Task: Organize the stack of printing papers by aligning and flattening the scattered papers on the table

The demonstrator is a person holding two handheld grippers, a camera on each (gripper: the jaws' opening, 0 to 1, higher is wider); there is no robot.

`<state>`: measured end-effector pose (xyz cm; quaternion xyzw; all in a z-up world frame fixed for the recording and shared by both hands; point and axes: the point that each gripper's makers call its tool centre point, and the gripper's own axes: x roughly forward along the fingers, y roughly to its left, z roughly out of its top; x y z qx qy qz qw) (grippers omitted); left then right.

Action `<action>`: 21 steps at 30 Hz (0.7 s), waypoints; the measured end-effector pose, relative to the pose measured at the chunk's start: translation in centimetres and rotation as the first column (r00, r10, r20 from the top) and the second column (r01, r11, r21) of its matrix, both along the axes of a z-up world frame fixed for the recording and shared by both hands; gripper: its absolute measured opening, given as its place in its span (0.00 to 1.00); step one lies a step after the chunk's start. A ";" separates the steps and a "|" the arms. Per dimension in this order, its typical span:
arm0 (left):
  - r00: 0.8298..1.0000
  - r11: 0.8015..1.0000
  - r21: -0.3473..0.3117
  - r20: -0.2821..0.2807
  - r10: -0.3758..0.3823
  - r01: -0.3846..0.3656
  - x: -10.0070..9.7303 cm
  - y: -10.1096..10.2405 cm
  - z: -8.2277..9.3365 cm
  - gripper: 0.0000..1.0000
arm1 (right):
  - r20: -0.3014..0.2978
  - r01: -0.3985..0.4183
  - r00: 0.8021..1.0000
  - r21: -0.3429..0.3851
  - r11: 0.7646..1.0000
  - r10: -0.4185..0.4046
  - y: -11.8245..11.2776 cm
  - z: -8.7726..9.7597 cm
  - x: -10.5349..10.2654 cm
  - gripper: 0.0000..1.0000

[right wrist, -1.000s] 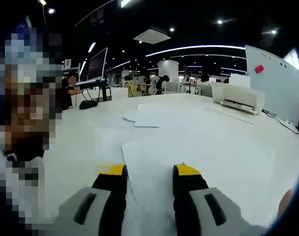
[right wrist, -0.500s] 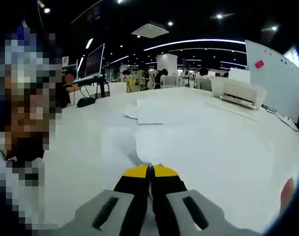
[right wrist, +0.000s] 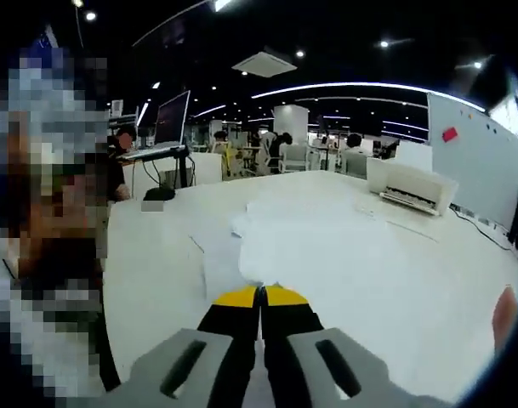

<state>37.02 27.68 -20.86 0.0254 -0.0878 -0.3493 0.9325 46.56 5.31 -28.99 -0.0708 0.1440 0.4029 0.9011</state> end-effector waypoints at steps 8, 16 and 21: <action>1.000 1.000 -0.002 -0.007 -0.025 0.025 0.5 -1.3 -0.3 0.84 | 0.071 -0.159 0.986 0.142 0.977 0.150 2.1 6.6 -5.0 0.00; 0.994 0.996 0.070 0.089 -0.060 0.054 1.8 -2.8 2.0 0.91 | 0.101 -0.312 0.945 -0.007 0.950 0.311 3.8 9.1 -10.2 0.00; 0.986 0.982 0.165 0.117 -0.115 0.095 2.1 -4.4 1.8 0.92 | 0.059 -0.420 0.907 0.026 0.907 0.418 5.2 11.0 -13.4 0.00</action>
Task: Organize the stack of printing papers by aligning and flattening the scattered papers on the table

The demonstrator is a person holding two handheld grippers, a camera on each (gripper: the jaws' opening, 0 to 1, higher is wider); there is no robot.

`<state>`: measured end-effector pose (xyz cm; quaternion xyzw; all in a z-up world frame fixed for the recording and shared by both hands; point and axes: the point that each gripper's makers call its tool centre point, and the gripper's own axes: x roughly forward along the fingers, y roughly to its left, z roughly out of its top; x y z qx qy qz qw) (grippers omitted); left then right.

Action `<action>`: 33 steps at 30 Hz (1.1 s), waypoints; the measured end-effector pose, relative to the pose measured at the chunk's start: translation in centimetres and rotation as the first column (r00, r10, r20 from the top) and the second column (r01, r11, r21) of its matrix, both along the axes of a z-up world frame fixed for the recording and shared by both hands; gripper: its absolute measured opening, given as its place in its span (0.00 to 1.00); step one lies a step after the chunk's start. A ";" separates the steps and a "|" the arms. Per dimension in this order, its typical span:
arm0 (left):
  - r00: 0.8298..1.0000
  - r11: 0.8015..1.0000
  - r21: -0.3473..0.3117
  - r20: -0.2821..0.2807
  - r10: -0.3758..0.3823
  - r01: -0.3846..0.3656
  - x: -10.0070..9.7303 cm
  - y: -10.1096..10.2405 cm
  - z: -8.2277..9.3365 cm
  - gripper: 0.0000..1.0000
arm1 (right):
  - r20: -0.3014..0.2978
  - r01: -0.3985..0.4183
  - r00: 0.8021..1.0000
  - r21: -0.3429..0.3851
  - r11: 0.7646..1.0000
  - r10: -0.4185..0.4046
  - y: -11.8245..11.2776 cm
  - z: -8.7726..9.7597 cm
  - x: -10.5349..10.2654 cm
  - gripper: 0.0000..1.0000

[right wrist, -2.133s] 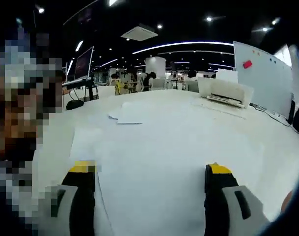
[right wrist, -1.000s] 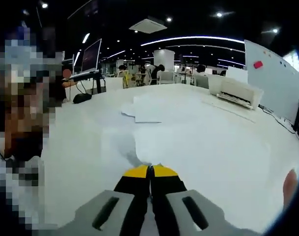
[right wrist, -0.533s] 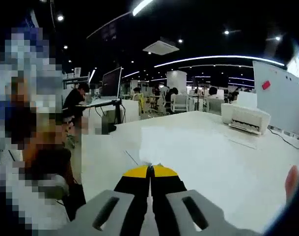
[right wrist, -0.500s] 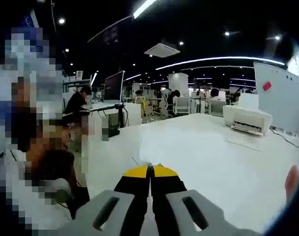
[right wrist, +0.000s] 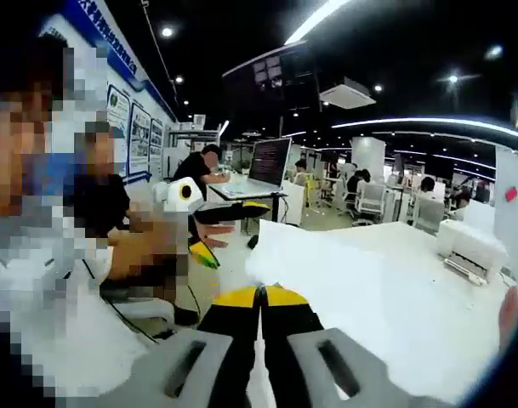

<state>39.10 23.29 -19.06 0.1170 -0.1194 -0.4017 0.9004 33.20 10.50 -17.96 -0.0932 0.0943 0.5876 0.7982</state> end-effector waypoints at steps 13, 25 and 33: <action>0.916 0.894 0.217 -0.013 -0.400 0.393 -2.8 -3.7 3.7 0.91 | -0.209 -0.193 0.956 0.090 0.977 0.208 2.0 2.3 -3.9 0.00; 0.752 0.691 0.298 -0.216 -0.623 0.658 -6.3 -4.7 6.5 0.97 | -0.234 -0.348 0.902 0.105 0.932 0.363 4.1 6.2 -9.7 0.00; 0.688 0.570 0.391 -0.323 -0.650 0.723 -9.5 -6.6 5.6 0.88 | -0.239 -0.389 0.878 0.147 0.910 0.414 5.0 7.7 -10.3 0.00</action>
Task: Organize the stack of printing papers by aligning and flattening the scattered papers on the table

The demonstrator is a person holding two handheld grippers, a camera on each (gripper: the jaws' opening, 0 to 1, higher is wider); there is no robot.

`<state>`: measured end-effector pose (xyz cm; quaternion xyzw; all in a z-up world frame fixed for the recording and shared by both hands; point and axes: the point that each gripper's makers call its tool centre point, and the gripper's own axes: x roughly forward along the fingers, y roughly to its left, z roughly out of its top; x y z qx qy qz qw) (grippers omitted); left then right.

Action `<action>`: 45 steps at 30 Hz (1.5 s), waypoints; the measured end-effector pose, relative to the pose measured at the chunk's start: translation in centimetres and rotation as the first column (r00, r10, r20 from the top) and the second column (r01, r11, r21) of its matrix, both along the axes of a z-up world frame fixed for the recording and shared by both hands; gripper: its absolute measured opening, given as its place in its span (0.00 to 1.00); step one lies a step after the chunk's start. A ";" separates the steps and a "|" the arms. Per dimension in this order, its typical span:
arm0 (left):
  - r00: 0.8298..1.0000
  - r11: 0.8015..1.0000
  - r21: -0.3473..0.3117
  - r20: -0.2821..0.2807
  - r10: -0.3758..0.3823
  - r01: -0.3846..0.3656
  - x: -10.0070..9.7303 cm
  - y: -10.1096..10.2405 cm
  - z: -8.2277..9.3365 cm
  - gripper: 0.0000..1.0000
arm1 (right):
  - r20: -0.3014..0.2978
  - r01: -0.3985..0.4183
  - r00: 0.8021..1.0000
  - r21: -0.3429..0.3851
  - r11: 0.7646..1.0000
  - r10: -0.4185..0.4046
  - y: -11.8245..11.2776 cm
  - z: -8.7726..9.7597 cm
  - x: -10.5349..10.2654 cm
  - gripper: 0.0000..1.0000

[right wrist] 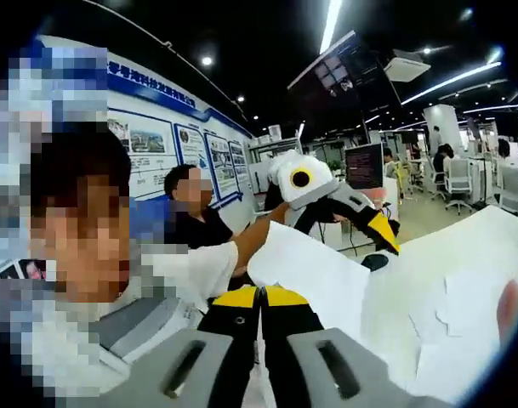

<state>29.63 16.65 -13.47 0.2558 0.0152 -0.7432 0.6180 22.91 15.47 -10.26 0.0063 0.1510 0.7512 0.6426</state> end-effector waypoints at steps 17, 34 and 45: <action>0.977 0.987 0.065 -0.163 -0.137 0.149 -1.9 -2.0 -3.7 0.26 | -0.083 -0.035 0.996 0.068 0.997 0.041 0.6 0.2 -0.6 0.00; 0.986 0.998 -0.033 -0.158 -0.062 0.057 -1.0 -1.6 -3.7 0.05 | -0.034 0.027 0.999 0.190 0.981 -0.021 1.0 1.9 0.9 0.03; 0.972 0.851 -0.481 -0.195 0.133 -0.213 1.1 5.4 2.6 0.05 | 0.265 0.255 0.895 0.353 0.900 -0.358 -2.3 3.4 7.1 0.64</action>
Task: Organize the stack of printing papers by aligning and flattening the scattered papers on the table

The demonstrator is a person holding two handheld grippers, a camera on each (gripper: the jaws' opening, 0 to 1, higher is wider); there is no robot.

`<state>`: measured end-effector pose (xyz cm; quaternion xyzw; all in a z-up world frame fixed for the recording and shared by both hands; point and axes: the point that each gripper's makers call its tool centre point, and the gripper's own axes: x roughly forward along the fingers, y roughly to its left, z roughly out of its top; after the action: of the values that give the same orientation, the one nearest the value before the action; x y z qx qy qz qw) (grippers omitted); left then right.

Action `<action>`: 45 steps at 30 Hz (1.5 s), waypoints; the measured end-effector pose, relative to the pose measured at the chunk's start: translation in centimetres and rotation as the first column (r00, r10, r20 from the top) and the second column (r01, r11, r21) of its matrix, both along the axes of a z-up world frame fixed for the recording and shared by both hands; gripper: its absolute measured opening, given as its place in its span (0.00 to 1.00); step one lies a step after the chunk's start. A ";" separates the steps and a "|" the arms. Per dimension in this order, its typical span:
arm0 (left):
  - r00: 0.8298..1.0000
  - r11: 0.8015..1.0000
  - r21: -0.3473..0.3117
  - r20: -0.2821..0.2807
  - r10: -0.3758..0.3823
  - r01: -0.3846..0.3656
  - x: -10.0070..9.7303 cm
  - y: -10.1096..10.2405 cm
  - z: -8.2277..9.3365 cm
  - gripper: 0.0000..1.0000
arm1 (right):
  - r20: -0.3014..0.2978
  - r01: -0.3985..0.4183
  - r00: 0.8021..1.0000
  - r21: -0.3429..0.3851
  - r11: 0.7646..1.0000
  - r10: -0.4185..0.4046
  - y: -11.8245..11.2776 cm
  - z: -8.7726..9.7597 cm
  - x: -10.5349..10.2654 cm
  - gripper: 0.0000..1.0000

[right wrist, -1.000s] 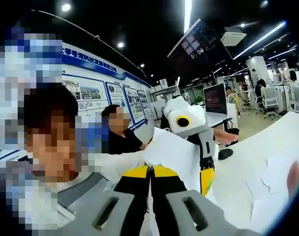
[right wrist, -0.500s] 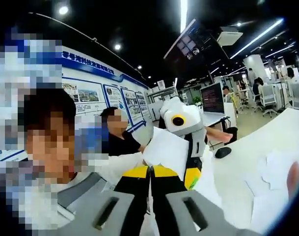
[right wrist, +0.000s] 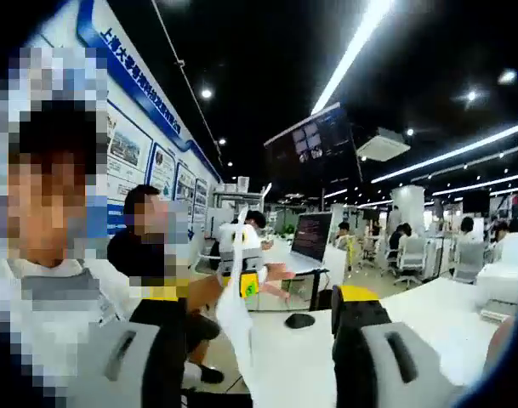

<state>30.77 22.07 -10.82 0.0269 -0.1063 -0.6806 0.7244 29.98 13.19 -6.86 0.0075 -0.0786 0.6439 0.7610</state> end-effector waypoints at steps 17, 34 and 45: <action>0.910 0.796 -0.448 -0.277 0.309 -0.407 0.6 11.9 2.2 0.05 | 0.075 0.459 0.887 -0.244 0.854 -0.455 -10.4 -15.6 11.6 0.90; 0.919 0.819 -0.424 -0.260 0.298 -0.386 -1.8 9.6 0.4 0.05 | -0.067 0.483 0.844 -0.338 0.808 -0.532 -15.9 -26.6 13.9 0.90; 0.894 0.787 -0.433 -0.295 0.337 -0.440 -1.4 11.0 -0.6 0.05 | -0.094 0.464 0.833 -0.417 0.781 -0.545 -16.7 -29.1 13.8 0.90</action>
<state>29.39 33.03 -11.44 -0.2048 -0.1931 -0.4656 0.8390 43.80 -3.48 -36.00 -0.0926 0.1281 0.4135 0.8967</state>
